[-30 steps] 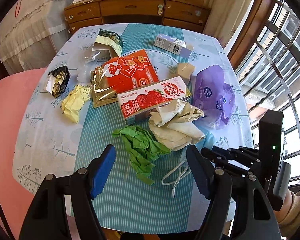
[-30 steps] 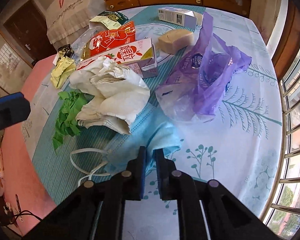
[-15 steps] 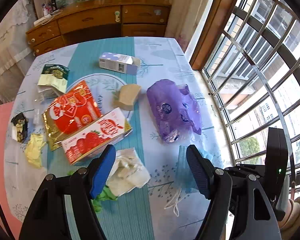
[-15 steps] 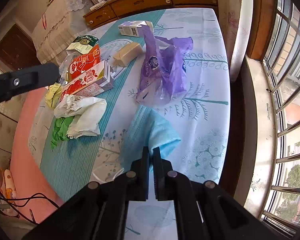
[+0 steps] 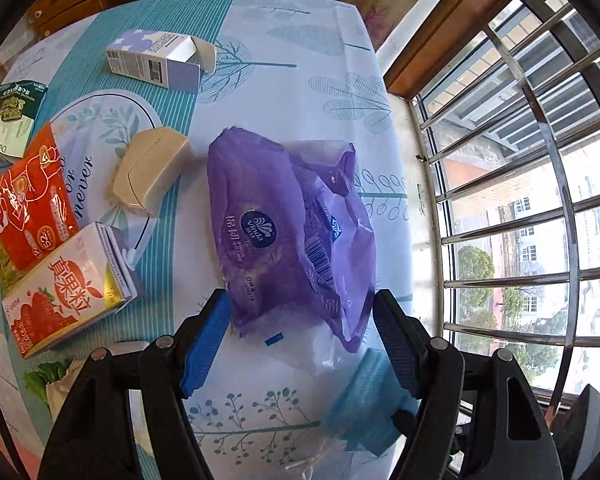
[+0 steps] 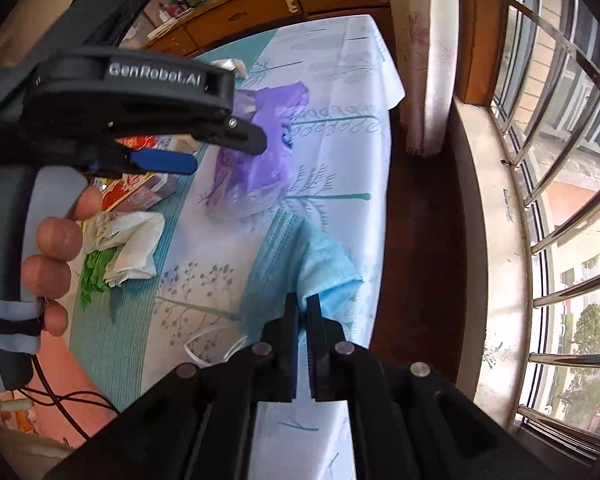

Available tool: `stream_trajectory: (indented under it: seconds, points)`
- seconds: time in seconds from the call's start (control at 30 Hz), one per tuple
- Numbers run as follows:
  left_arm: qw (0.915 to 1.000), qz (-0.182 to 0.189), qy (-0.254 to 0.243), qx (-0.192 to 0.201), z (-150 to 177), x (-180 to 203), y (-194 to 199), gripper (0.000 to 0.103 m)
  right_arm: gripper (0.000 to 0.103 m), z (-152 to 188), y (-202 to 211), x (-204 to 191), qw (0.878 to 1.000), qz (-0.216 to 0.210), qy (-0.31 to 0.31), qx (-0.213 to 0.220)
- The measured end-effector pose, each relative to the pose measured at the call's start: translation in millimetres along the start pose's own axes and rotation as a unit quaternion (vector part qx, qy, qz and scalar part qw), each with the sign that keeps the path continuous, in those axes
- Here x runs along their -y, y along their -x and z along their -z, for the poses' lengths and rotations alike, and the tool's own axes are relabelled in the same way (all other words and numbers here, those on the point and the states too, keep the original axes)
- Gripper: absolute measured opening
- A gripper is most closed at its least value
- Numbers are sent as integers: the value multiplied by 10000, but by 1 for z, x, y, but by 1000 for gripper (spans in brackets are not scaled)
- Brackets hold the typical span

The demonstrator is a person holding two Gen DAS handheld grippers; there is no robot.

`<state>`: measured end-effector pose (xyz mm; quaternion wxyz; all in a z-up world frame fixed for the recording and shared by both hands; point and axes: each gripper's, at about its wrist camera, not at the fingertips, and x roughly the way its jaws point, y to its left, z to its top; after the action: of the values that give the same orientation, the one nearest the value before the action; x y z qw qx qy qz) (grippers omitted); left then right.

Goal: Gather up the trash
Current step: 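Grasp the blue face mask with the right gripper while the left gripper grasps the purple bag, then lift the purple bag with the left gripper while the right gripper lifts the blue mask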

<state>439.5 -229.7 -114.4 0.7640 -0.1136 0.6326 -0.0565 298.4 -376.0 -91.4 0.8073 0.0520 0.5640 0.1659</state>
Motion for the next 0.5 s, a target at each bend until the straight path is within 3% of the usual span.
stream_trajectory:
  seconds: [0.13,0.3,0.4,0.5]
  points:
    - [9997,-25,225,-19,-9,-1,-18,71,3,-14,2,17,9995,120,-281,126]
    - [9991,-335,234,-80,-14,0,-42,67,3,-29,-4,15,9994,158,-235,220]
    - [9993,-376,49,42,-15,7,-41,41,3,-34,-8,10,9996,114,-153,228]
    - [9995,-250,-166,78,-14,12,-39,22,3,-35,-11,5,9998,55,-96,184]
